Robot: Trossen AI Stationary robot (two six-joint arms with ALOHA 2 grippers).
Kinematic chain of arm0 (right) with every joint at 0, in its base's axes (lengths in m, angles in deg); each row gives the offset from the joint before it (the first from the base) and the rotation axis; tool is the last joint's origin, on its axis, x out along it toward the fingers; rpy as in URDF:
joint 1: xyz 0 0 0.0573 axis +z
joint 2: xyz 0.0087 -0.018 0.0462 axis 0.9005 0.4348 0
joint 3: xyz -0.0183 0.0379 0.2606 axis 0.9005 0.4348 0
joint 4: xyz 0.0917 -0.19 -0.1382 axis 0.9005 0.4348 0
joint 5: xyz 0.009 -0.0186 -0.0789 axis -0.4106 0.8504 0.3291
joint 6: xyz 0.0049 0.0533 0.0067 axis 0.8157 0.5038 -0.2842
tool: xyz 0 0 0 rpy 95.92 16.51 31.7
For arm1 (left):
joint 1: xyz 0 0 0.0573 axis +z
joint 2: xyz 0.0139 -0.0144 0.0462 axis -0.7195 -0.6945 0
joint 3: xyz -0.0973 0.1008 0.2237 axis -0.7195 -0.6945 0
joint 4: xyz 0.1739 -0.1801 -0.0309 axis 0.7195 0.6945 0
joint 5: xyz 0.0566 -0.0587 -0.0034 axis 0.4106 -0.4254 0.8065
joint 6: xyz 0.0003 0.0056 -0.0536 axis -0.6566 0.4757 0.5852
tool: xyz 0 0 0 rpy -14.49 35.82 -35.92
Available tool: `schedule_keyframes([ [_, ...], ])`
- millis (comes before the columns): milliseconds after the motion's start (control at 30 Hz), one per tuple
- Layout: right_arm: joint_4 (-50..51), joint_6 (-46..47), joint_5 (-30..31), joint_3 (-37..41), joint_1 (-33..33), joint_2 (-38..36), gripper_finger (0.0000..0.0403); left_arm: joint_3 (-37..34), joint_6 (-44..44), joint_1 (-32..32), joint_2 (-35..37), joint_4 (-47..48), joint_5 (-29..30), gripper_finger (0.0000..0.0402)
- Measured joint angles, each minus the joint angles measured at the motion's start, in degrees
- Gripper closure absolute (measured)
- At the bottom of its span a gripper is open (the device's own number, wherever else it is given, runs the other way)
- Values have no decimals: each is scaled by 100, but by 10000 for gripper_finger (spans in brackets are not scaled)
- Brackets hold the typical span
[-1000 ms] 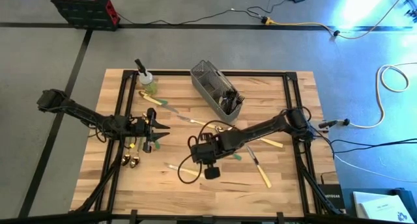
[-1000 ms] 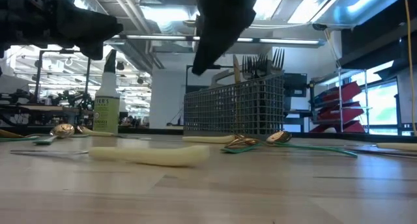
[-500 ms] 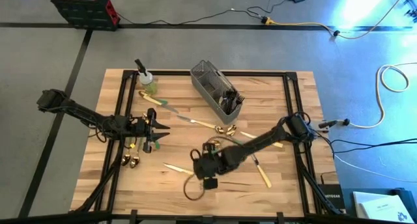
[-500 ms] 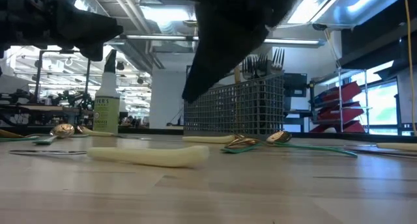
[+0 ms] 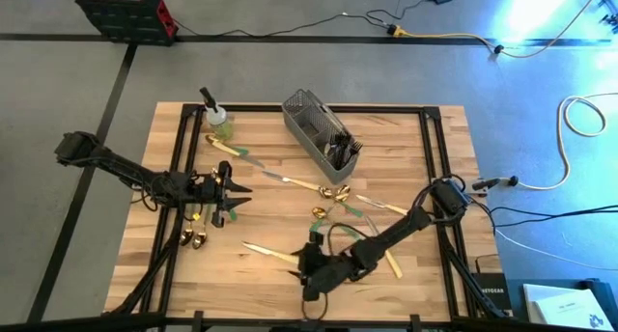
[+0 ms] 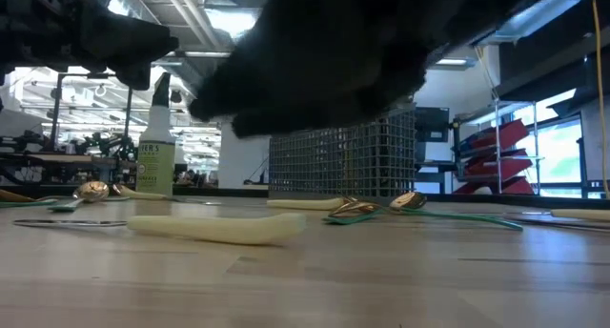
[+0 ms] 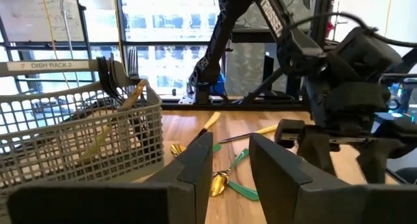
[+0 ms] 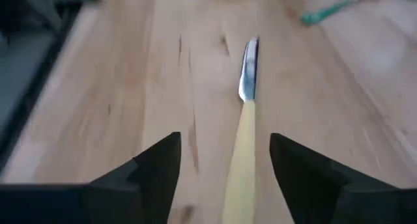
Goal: Sort silverware
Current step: Put the yellow table knife into the gray silverware organizer
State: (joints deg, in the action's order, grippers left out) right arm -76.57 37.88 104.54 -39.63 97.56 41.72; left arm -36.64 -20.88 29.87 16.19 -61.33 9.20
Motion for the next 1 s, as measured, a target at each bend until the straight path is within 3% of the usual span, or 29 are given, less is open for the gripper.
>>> schedule_keyframes([
  [233,-523,408,650,349,279,183,121,0,198,-4,0,101,-61,315],
  [500,-679,911,740,357,59,603,74,-1,189,-4,0,243,-66,315],
  [800,-649,1170,119,322,-325,788,80,0,203,-4,-2,250,-68,315],
  [1000,-475,482,226,325,-318,867,156,-2,159,-4,0,247,-68,315],
])
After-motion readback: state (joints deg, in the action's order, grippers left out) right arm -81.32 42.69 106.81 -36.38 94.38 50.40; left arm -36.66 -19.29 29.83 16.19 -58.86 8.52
